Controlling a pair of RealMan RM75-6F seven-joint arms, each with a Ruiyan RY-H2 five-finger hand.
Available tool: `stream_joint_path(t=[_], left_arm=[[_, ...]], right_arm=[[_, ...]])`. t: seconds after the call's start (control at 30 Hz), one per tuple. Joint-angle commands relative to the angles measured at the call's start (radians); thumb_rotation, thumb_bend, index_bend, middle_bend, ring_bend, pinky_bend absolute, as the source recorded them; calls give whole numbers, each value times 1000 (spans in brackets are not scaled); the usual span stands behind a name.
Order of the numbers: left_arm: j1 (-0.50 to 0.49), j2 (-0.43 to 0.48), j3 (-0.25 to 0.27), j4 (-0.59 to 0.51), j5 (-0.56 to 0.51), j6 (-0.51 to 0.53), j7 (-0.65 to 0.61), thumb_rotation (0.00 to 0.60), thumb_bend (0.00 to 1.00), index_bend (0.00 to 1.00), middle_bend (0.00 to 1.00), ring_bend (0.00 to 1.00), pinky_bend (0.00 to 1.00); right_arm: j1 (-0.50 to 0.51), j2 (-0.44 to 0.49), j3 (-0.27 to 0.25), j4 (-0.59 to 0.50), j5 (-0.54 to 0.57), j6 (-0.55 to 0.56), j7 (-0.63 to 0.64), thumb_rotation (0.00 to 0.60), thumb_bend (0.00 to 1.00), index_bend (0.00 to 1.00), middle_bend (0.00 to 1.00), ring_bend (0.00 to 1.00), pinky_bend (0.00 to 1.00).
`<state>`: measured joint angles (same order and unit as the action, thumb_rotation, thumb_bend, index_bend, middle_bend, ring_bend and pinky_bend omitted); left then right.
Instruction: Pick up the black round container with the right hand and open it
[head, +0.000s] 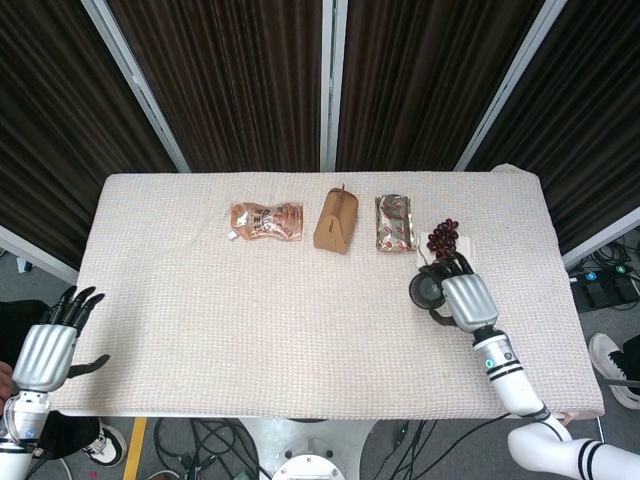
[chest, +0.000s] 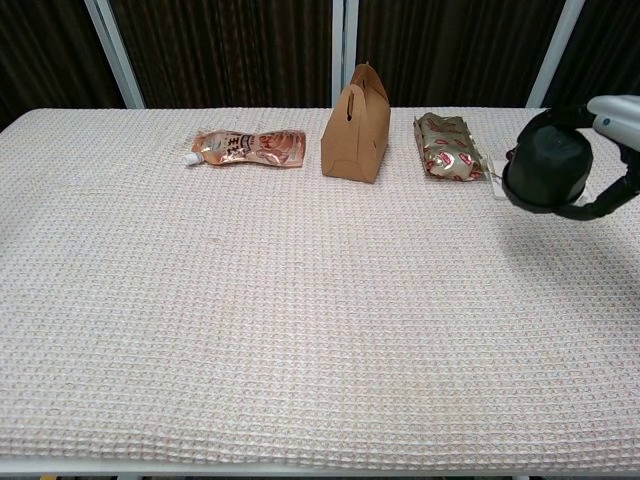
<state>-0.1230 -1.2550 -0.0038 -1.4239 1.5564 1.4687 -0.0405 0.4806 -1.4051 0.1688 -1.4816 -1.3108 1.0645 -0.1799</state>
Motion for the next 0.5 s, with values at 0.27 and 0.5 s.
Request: stream_joint_path(t=[0.27, 0.5], left_arm=[[-3, -6, -11, 6, -19, -7, -3, 600, 24, 129, 67, 0, 221], [-5, -14, -7, 30, -23, -21, -22, 600, 24, 129, 67, 0, 222]], right_arm=[[149, 3, -26, -220, -53, -196, -22, 600, 281, 433, 510, 128, 0], [84, 67, 13, -109, 52, -78, -20, 600, 281, 432, 510, 128, 0]])
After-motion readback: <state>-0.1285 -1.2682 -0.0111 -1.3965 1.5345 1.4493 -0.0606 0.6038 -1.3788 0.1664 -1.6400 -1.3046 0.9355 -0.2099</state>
